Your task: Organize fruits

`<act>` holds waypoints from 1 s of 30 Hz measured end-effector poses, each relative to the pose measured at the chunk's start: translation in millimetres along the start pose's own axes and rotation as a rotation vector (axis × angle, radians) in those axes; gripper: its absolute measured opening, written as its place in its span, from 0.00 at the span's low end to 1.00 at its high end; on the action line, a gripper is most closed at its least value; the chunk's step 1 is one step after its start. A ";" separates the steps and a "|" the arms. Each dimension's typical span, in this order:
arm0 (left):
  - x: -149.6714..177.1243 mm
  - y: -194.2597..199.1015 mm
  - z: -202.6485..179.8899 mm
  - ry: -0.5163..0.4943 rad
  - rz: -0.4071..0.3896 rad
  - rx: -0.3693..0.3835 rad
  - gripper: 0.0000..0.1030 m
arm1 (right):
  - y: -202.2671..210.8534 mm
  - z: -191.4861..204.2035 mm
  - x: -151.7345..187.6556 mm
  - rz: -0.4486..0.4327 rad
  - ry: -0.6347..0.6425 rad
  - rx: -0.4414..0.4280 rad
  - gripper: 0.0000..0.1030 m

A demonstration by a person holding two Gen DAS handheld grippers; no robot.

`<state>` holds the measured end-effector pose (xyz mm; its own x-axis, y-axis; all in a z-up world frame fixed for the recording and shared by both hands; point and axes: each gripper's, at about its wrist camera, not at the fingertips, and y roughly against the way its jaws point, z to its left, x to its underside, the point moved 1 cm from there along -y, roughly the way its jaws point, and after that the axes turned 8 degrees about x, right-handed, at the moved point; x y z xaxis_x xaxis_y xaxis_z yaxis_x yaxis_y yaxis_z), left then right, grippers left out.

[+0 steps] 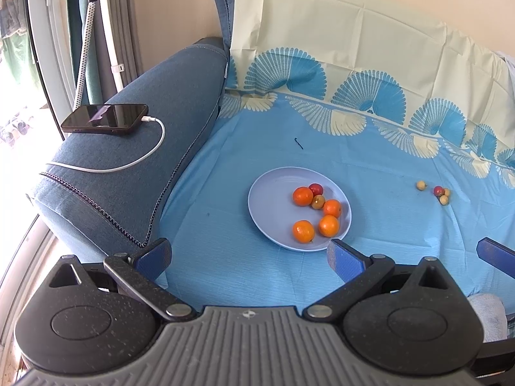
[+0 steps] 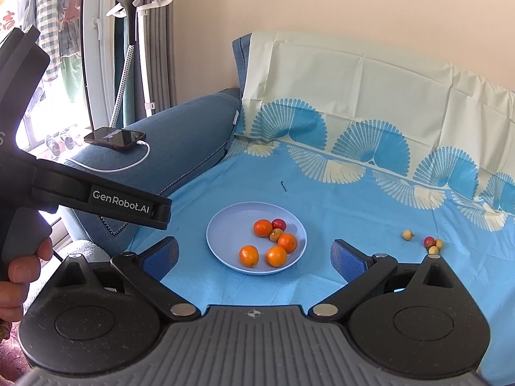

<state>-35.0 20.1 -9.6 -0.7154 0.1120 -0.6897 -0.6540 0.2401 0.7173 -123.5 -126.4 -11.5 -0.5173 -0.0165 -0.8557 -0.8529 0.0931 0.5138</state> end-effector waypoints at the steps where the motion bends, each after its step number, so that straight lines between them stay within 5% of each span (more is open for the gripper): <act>1: 0.0 -0.9 -0.1 -0.001 0.003 -0.001 1.00 | -0.7 -0.1 0.0 0.002 0.000 -0.001 0.97; 18: -7.1 -40.1 -9.6 -0.027 0.087 -0.022 1.00 | -28.7 -23.0 9.0 0.081 -0.082 0.017 0.97; 30: -47.6 -106.8 -87.1 -0.125 0.148 0.040 1.00 | -66.3 -122.6 31.5 0.139 -0.302 0.239 0.97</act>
<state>47.5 -94.9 -44.8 -0.7651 0.2677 -0.5856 -0.5317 0.2502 0.8091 -91.9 -255.1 -64.8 -0.5523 0.3022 -0.7770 -0.7171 0.3031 0.6276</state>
